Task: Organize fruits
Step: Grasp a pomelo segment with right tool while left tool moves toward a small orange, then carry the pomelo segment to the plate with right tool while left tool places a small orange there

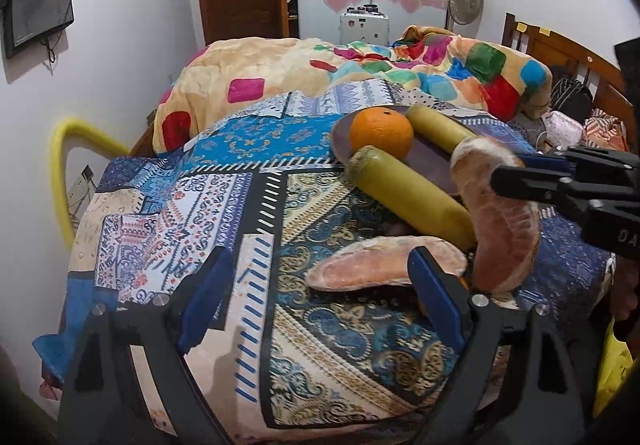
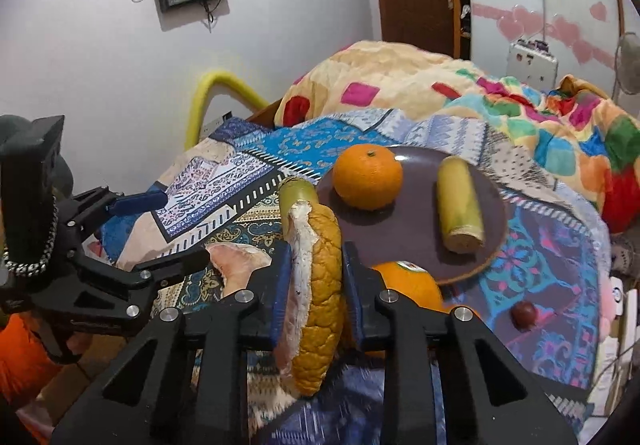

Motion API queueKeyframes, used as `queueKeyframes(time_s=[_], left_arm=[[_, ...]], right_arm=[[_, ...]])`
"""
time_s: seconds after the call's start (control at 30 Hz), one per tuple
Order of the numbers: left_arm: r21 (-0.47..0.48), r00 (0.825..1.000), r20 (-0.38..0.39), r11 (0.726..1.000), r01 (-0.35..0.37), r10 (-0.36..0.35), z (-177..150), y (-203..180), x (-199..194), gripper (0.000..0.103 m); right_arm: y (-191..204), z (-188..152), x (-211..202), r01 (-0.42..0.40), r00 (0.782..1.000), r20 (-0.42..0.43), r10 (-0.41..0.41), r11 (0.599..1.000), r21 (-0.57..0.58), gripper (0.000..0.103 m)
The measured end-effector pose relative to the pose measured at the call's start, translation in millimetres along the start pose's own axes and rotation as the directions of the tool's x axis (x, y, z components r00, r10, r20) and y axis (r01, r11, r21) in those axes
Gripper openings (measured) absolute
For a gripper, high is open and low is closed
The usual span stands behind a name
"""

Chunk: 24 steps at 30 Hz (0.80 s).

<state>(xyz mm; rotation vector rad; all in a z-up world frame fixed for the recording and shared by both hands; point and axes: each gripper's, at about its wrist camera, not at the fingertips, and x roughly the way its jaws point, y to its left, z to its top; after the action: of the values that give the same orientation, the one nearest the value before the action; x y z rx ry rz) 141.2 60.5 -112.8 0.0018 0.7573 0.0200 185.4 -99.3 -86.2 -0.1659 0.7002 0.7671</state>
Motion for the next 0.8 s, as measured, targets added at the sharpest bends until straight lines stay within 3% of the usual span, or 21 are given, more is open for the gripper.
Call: queueKeyframes(time_s=[0.4, 0.63, 0.8], left_arm=[[0.010, 0.995, -0.042, 0.996, 0.090, -0.089, -14.1, -37.0, -1.1, 0.089], [-0.008, 0.988, -0.108, 0.994, 0.106, -0.106, -23.2, -52.9, 22.7, 0.069], [-0.020, 0.989, -0.114, 0.996, 0.091, -0.093, -24.3, -57.5, 34.2, 0.054]], right_arm=[[-25.3, -25.4, -67.2, 0.115, 0.991, 0.062, -0.118, 0.992, 0.045, 0.021], [-41.7, -36.8, -79.0, 0.139, 0.987, 0.067, -0.144, 0.987, 0.081, 0.021], [-46.7, -44.9, -83.1, 0.141, 0.987, 0.069, -0.147, 0.986, 0.089, 0.021]])
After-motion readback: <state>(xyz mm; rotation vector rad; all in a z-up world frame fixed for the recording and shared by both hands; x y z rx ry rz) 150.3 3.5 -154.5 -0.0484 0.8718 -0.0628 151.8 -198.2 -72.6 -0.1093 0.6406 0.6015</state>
